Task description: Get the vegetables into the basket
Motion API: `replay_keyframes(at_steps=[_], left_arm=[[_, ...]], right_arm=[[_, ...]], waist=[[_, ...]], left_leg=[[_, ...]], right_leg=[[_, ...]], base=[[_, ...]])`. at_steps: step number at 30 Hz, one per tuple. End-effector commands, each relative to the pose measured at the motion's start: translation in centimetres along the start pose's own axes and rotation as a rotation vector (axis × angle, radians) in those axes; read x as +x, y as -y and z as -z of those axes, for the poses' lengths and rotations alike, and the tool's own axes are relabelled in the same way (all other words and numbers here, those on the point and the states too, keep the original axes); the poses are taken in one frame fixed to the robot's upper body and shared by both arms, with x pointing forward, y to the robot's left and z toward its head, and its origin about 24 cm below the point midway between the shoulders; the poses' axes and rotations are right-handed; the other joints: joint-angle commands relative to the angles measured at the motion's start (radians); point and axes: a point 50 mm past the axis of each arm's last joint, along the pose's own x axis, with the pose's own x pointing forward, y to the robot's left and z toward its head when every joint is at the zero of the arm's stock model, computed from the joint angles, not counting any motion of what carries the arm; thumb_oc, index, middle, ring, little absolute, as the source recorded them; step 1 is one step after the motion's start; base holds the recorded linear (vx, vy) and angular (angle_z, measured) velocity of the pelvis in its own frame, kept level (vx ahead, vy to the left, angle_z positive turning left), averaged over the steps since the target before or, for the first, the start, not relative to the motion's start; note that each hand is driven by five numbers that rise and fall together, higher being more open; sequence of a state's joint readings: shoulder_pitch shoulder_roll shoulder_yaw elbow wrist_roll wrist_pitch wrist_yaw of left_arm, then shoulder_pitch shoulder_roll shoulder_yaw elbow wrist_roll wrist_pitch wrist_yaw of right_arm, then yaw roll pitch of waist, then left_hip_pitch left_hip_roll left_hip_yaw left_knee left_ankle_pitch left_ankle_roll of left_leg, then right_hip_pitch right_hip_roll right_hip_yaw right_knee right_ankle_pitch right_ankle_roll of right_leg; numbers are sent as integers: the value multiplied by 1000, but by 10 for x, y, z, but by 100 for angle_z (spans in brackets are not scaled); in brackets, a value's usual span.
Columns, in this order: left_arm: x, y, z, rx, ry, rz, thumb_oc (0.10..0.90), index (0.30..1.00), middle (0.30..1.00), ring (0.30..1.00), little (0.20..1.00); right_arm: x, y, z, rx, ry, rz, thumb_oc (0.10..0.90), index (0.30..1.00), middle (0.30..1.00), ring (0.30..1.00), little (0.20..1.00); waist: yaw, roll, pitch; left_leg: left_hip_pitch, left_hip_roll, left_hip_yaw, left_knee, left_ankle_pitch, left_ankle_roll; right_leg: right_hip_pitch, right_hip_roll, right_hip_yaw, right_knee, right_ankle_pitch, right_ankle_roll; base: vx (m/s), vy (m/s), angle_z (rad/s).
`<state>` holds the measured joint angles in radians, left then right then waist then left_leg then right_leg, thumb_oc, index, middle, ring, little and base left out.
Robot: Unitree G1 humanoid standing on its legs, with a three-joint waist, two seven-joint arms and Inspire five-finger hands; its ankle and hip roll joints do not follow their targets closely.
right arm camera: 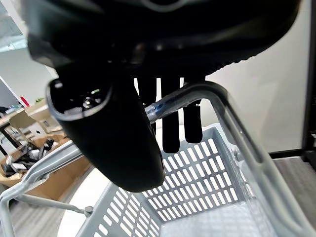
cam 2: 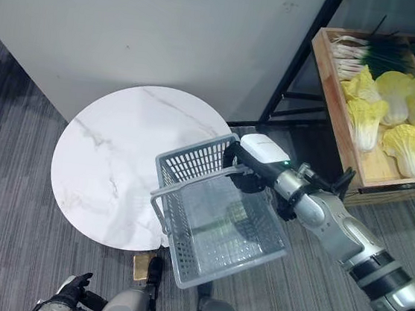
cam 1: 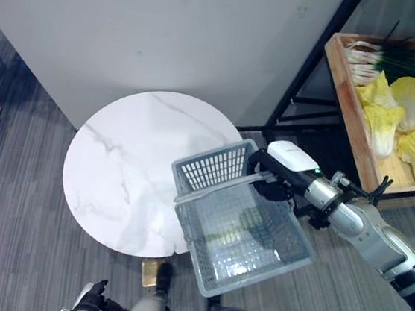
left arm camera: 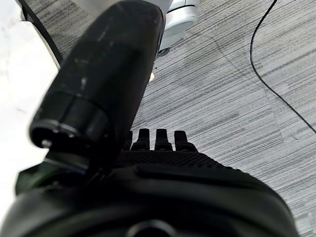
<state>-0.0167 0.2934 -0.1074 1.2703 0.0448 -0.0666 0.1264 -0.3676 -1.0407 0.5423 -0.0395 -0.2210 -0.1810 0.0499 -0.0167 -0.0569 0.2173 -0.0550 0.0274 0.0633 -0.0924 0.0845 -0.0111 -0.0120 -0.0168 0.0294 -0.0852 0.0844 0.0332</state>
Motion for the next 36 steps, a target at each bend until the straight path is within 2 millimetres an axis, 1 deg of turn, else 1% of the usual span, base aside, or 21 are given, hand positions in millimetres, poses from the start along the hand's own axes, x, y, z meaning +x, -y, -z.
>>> replay_keyframes(at_steps=[1, 4, 5, 8, 9, 10, 11, 12, 13, 14, 15, 16, 17, 19, 20, 23, 25, 26, 30, 33, 36], left_arm=[[-3, -13, 23, 72, -78, -32, 900, 1000, 1000, 1000, 1000], [-3, -13, 24, 62, -72, -33, 900, 1000, 1000, 1000, 1000], [-3, -13, 24, 63, -72, -33, 900, 1000, 1000, 1000, 1000], [-3, -14, 21, 63, -56, -36, 900, 1000, 1000, 1000, 1000], [-2, -16, 18, 70, -46, -39, 900, 1000, 1000, 1000, 1000], [-2, -16, 18, 72, -46, -39, 900, 1000, 1000, 1000, 1000], [-2, -16, 17, 77, -41, -40, 900, 1000, 1000, 1000, 1000], [0, -20, 11, 72, -23, -58, 900, 1000, 1000, 1000, 1000], [1, -29, 5, 74, 0, -86, 900, 1000, 1000, 1000, 1000], [1, -30, 3, 70, 4, -92, 900, 1000, 1000, 1000, 1000], [1, -34, 5, 54, -1, -104, 900, 1000, 1000, 1000, 1000], [-1, -31, 13, 46, -19, -96, 900, 1000, 1000, 1000, 1000], [-3, -27, 21, 42, -42, -82, 900, 1000, 1000, 1000, 1000], [-4, -24, 26, 42, -56, -69, 900, 1000, 1000, 1000, 1000], [-4, -23, 29, 39, -68, -59, 900, 1000, 1000, 1000, 1000], [-5, -22, 30, 54, -76, -54, 900, 1000, 1000, 1000, 1000], [-3, -18, 24, 66, -59, -45, 900, 1000, 1000, 1000, 1000], [-3, -13, 21, 59, -43, -33, 900, 1000, 1000, 1000, 1000], [-3, -6, 17, 44, -30, -19, 900, 1000, 1000, 1000, 1000], [-3, 1, 12, 51, -16, 1, 900, 1000, 1000, 1000, 1000], [-3, 5, 10, 63, -6, 11, 900, 1000, 1000, 1000, 1000]], right_arm=[[4, 58, -36, -39, 212, 295, 400, 300, 300, 300, 300], [-3, 54, -32, -59, 193, 292, 400, 300, 300, 300, 300], [-4, 54, -32, -59, 192, 292, 400, 300, 300, 300, 300], [-10, 50, -26, -59, 157, 297, 400, 300, 300, 300, 300], [-17, 44, -18, -53, 110, 297, 400, 300, 300, 300, 300], [-18, 43, -18, -52, 109, 297, 400, 300, 300, 300, 300], [-19, 43, -16, -61, 97, 298, 400, 300, 300, 300, 300], [-17, 45, -17, -74, 102, 308, 400, 300, 300, 300, 300], [-14, 47, -17, -75, 102, 323, 400, 300, 300, 300, 300], [-14, 48, -18, -72, 108, 325, 400, 300, 300, 300, 300], [-12, 49, -17, -67, 104, 330, 400, 300, 300, 300, 300], [-10, 48, -16, -64, 99, 325, 400, 300, 300, 300, 300], [-8, 47, -15, -58, 98, 330, 400, 300, 300, 300, 300], [-9, 46, -16, -54, 101, 336, 400, 300, 300, 300, 300], [-11, 45, -17, -59, 103, 334, 400, 300, 300, 300, 300], [-19, 44, -18, -80, 106, 327, 400, 300, 300, 300, 300], [-27, 42, -16, -90, 87, 321, 400, 300, 300, 300, 300], [-33, 39, -13, -86, 72, 317, 400, 300, 300, 300, 300], [-46, 36, -5, -71, 17, 335, 400, 300, 300, 300, 300], [-55, 31, 1, -53, -29, 351, 400, 300, 300, 300, 300], [-60, 30, 3, -46, -42, 354, 400, 300, 300, 300, 300]], waist=[[28, -38, -92], [9, -45, -84], [13, -45, -83], [-6, -51, -68], [-34, -52, -54], [-32, -53, -55], [-46, -53, -46], [-56, -54, -34], [-38, -45, -22], [-33, -41, -24], [1, -29, -34], [18, -27, -56], [30, -27, -78], [45, -41, -96], [50, -46, -111], [37, -41, -111], [19, -32, -98], [4, -20, -89], [-12, -2, -80], [-34, 19, -66], [-42, 29, -63]], left_leg=[[71, 41, 65, 5, -61, -37], [94, 39, 113, 41, -85, -29], [94, 39, 115, 44, -86, -29], [90, 33, 143, 92, -115, -17], [89, 14, 169, 108, -133, -5], [89, 14, 170, 109, -133, -4], [88, 3, 185, 114, -143, 0], [58, 2, 225, 122, -137, 4], [28, 30, 277, 142, -135, 3], [16, 38, 283, 143, -132, 4], [-7, 55, 322, 135, -112, 6], [-15, 58, 362, 113, -94, 8], [-11, 52, 385, 93, -107, 5], [-13, 48, 418, 92, -108, 6], [-15, 46, 449, 85, -106, 5], [-3, 62, 472, 93, -97, -9], [3, 80, 477, 110, -91, -23], [10, 99, 491, 115, -80, -37], [11, 134, 502, 118, -46, -68], [17, 170, 506, 114, -2, -93], [20, 184, 505, 104, 22, -106]], right_leg=[[-37, -97, 36, 22, 39, 103], [-43, -94, 75, 61, 35, 119], [-44, -94, 77, 63, 34, 119], [-66, -95, 108, 117, 33, 135], [-85, -108, 137, 132, 68, 162], [-86, -108, 138, 131, 69, 162], [-99, -118, 157, 125, 120, 183], [-155, -129, 186, 114, 194, 201], [-172, -156, 85, 128, 163, 184], [-162, -167, 37, 136, 137, 165], [-115, -196, -118, 193, 68, 142], [-58, -203, -170, 222, 36, 138], [-3, -203, -174, 246, -2, 145], [38, -212, -172, 216, 15, 155], [57, -221, -183, 167, 30, 165], [36, -207, -204, 140, -3, 158], [43, -193, -215, 116, -33, 144], [52, -179, -213, 86, -45, 137], [64, -156, -203, 60, -54, 122], [62, -124, -186, 68, -73, 99], [59, -106, -176, 69, -79, 87]], base=[[38, 38, -30], [26, 61, -36], [-19, 78, -44], [-54, 141, -47], [-104, 195, -41], [-132, 208, -46], [-235, 109, -35], [-408, 162, -34], [-428, 108, -112], [-413, 142, -225], [-347, 153, -229], [-297, 215, -184], [-142, 132, -114], [-46, 23, -146], [-10, -40, -111], [39, -96, -74], [26, -174, -6], [-18, -220, 19], [-15, -185, -9], [-27, -180, -5], [-24, -148, -4]])
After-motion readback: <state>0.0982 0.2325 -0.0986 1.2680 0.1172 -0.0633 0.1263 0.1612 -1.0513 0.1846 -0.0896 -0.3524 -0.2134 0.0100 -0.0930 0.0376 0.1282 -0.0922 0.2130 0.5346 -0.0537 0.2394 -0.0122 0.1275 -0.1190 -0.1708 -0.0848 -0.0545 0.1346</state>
